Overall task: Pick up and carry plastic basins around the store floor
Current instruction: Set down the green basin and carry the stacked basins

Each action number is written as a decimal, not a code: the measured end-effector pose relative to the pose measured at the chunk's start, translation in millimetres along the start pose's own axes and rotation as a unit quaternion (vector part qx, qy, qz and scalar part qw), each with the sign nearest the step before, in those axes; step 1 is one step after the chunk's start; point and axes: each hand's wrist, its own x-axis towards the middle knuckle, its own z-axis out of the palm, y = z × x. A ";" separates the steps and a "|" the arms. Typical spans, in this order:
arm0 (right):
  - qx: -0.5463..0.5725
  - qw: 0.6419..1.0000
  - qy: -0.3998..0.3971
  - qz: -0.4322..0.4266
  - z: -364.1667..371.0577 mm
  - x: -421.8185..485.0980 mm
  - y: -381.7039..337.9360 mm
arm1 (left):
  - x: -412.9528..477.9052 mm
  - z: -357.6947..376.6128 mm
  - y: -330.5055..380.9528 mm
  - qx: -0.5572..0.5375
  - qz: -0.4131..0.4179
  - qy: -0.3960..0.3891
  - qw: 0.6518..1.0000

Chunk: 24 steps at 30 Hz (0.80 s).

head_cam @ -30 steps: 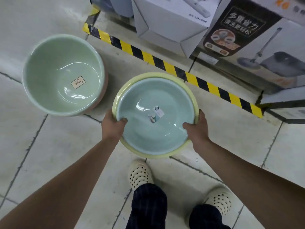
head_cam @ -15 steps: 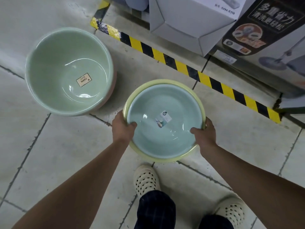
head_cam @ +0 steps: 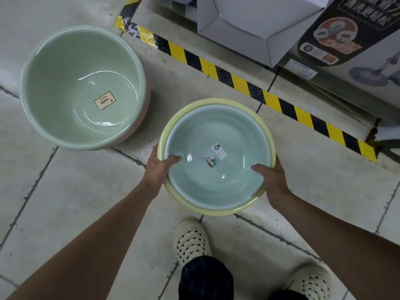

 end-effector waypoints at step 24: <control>-0.072 0.962 -0.215 -0.154 34.5 -173.9 -192.1 | -197.1 -80.1 119.6 -0.183 0.074 0.137 0.971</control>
